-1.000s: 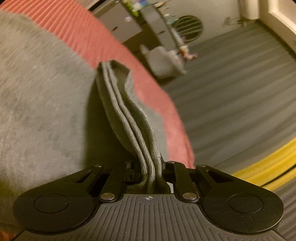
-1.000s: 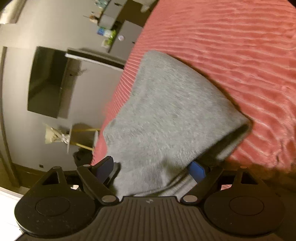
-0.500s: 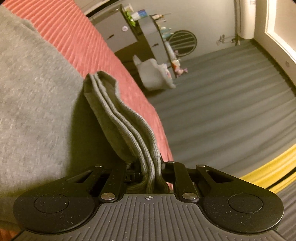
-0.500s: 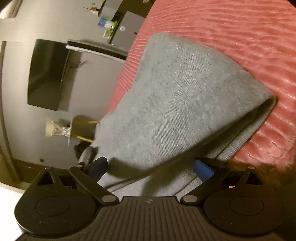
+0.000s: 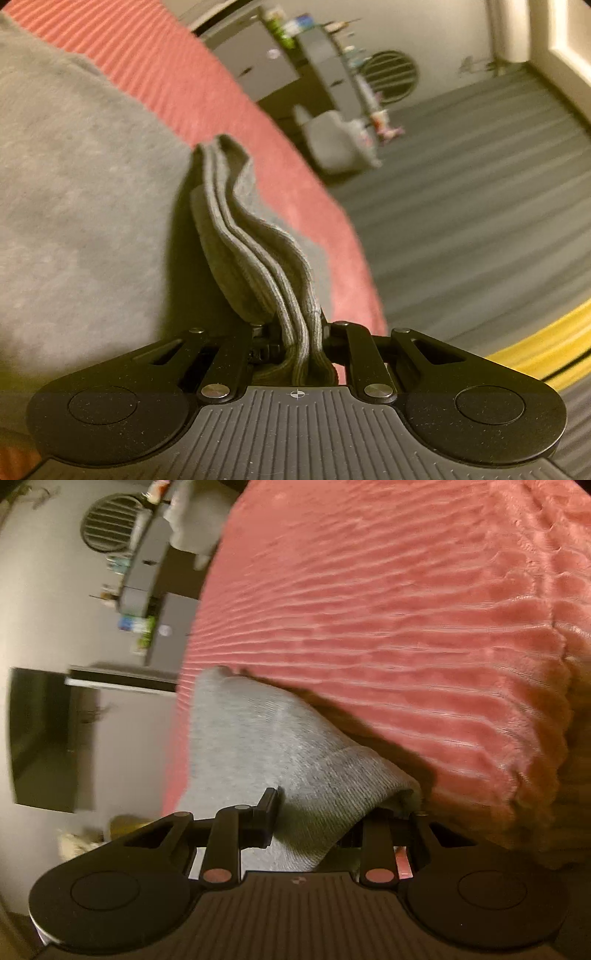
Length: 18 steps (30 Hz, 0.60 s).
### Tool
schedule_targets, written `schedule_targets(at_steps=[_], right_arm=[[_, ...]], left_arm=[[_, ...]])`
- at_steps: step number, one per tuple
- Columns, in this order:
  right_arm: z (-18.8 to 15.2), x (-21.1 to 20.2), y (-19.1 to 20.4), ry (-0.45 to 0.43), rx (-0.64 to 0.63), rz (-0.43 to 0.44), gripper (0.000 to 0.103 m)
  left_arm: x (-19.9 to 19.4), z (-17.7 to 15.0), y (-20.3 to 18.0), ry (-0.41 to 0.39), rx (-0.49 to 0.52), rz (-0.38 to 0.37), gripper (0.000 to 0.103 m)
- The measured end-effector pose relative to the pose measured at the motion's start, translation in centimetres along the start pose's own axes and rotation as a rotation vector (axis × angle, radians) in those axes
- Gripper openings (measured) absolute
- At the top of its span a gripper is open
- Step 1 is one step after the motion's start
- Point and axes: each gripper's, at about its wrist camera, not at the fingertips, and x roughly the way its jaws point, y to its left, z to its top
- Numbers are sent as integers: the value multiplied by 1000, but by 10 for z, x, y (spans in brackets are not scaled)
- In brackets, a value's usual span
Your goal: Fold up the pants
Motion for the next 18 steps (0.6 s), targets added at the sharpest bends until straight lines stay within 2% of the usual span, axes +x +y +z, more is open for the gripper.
schedule_targets(at_steps=[1,4,6,7,9,10,12,13,14,15,17,18], right_arm=[[-2,0,4,-1,-26,-12,23],[-6,-5,11,-2,-120,23,19],[-5,-5,15,23,-160,13,19],[-6,-2,18,36,-184,-31,20],[-6,6,22,58,-218,-115,25],[-6,9,23,68,-224,-129,25],[-6,14,28,77,-261,-146,25],[-7,16,31,73,-275,-151,25],[-8,17,33,74,-290,-152,26],[-9,18,33,73,-294,-151,27],[-7,19,32,75,-282,-144,27],[-7,15,29,80,-277,-140,27]], left_arm=[[-4,0,-1,-17,17,-7,14],[-26,-4,-14,-97,134,-113,15],[-30,-6,-20,-88,201,-90,15],[-27,-6,-19,-67,209,-38,15],[-15,-7,-10,1,184,119,17],[-6,-6,-2,53,153,222,17],[8,-5,14,116,103,369,24],[10,-3,21,115,75,366,26],[10,0,24,101,47,339,33],[9,2,24,85,33,319,49],[6,8,21,19,28,301,73],[8,12,21,-9,36,290,76]])
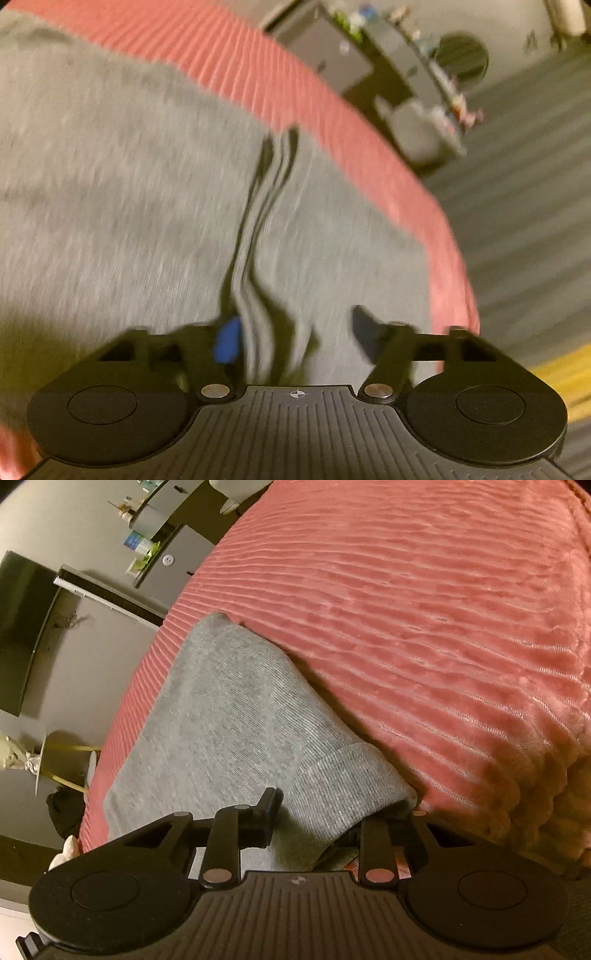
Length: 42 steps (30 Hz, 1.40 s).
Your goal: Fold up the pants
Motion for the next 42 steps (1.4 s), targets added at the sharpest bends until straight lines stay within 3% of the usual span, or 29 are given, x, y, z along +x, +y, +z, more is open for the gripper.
schedule_targets(at_steps=[8,10,11,16,23,42], right_arm=[[-3,3,1,-2,-7,15,32],[-5,3,3,-8,-7,17,32],[-5,4,4,-11,-9,17,32],[-9,3,10,-21,-44,24,32],[-15,3,25,-35,-143,-41,31],[-17,1,29,-36,-188,-74,25]], left_arm=[[19,10,23,-27,-106,-91,73],[18,9,20,-25,-65,-91,45],[20,10,23,-6,-53,-87,13],[24,12,32,10,-103,-111,14],[5,16,10,-54,2,-140,13],[0,18,13,-26,13,-87,13]])
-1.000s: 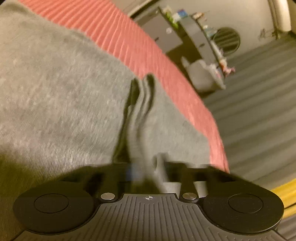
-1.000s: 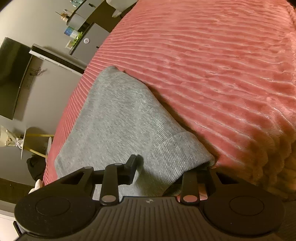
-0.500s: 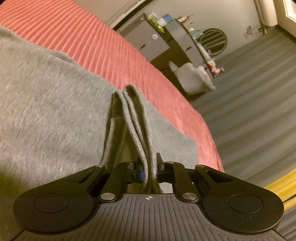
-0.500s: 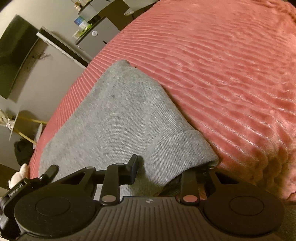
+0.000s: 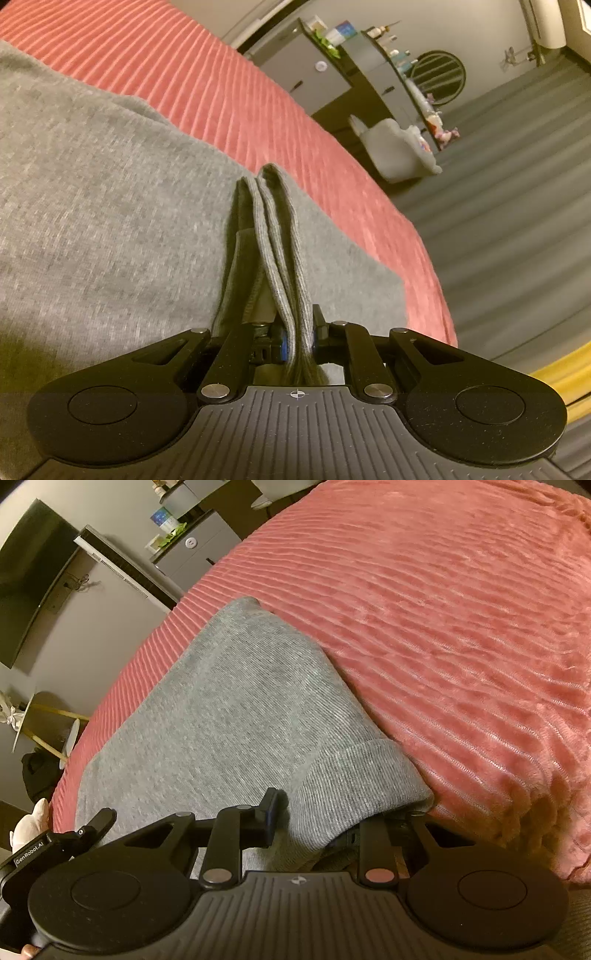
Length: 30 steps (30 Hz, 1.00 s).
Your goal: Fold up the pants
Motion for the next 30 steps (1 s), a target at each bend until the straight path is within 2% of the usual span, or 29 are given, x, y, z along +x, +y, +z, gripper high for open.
schedule_targets(at_steps=[15,20,28,30], right_arm=[[1,3,3,10,-29,13,25],[3,4,1,18,-48,20,25],[10,6,-4,34,-73,38,26],[10,6,-2,44,-86,45,29]], left_arm=[[-9,5,-5,-9,25,12,13],[-16,6,-5,-20,24,39,13],[-24,5,-13,-34,89,87,13],[-25,6,-10,-34,76,87,13]])
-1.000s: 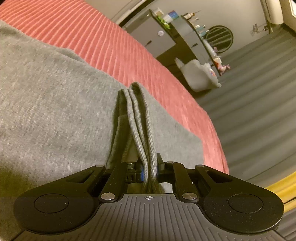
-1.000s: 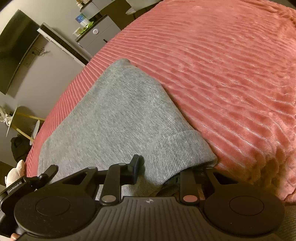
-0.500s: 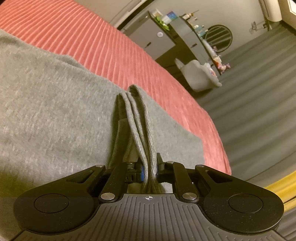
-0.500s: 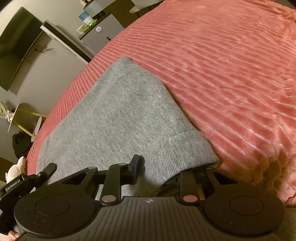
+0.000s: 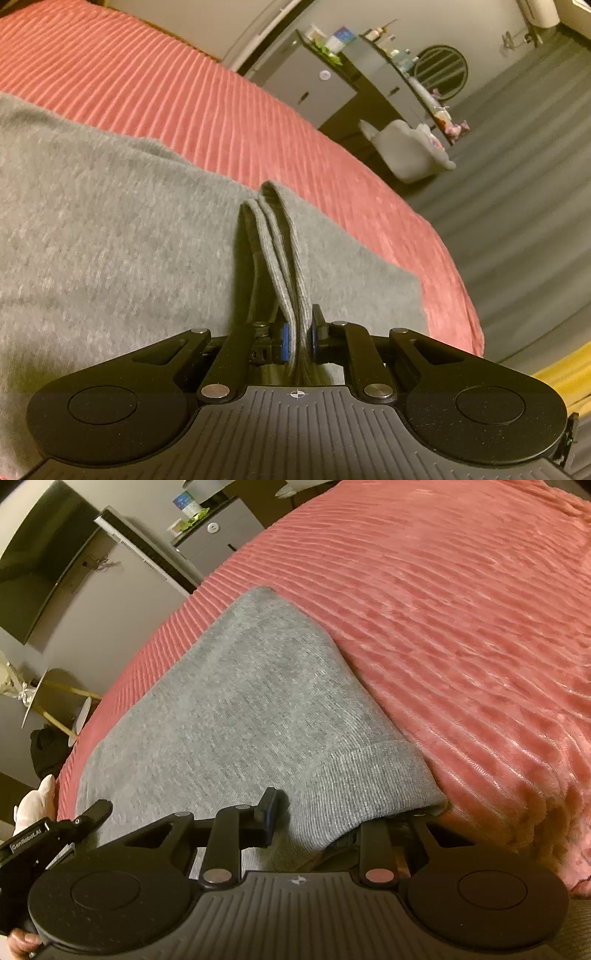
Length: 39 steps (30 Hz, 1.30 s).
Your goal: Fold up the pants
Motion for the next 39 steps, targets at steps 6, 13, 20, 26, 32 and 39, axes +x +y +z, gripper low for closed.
schedule_targets(at_steps=[6,13,20,26,32,39], right_arm=[[-5,-20,1,87,-74,82,48],[10,-71,12,-57,-213,170,46],[29,-9,24,20,-334,28,27],[50,-2,-19,38,-171,-54,2],[40,-5,-26,69,-280,-98,6],[51,-3,16,-100,-368,-115,10]], left_arm=[[-5,6,13,5,-25,22,13],[-7,3,5,-1,31,71,13],[-10,0,6,-1,37,98,14],[-5,4,18,17,-12,96,14],[2,5,22,29,-22,105,14],[-33,5,-6,-143,136,198,19]])
